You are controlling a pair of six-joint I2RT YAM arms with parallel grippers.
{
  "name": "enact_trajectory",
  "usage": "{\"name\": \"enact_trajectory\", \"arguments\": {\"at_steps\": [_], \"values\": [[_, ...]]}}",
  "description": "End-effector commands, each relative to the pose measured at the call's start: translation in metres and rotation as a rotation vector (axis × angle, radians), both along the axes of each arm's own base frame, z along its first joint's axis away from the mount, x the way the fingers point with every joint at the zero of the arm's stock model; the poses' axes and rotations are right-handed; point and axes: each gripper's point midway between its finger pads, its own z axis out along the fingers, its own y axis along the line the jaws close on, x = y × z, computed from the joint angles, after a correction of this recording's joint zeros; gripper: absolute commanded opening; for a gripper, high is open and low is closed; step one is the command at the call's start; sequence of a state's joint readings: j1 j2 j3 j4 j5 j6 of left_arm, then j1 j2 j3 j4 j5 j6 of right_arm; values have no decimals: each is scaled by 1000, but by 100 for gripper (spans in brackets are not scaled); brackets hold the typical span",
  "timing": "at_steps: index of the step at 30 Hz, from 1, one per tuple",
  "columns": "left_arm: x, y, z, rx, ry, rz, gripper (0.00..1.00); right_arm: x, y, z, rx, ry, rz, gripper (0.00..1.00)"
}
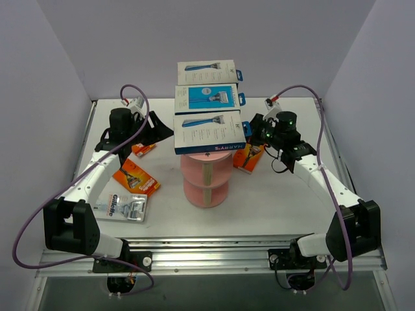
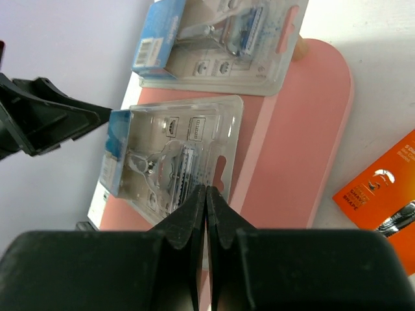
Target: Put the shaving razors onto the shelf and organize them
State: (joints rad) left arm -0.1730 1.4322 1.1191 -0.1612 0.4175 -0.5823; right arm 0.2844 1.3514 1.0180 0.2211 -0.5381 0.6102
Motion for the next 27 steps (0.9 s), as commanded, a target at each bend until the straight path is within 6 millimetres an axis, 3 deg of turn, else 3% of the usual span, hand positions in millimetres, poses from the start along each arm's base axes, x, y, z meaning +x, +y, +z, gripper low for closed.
{"name": "enact_trajectory", "arguments": {"at_steps": [1,6,10,18,27], "values": [[-1,2,22,-9,-74,-9,70,-4,4,12,-22,-118,36,0],[-2,1,22,-10,-71,-12,70,-9,0,1,-118,-178,5,0],[-3,0,22,-13,-70,-14,70,-16,-10,7,-130,-246,-37,0],[-4,0,26,-15,-79,-15,70,-17,-9,10,-108,-268,-44,0],[-13,-1,29,-26,-82,-29,71,-11,-5,0,-88,-206,-52,15]]}}
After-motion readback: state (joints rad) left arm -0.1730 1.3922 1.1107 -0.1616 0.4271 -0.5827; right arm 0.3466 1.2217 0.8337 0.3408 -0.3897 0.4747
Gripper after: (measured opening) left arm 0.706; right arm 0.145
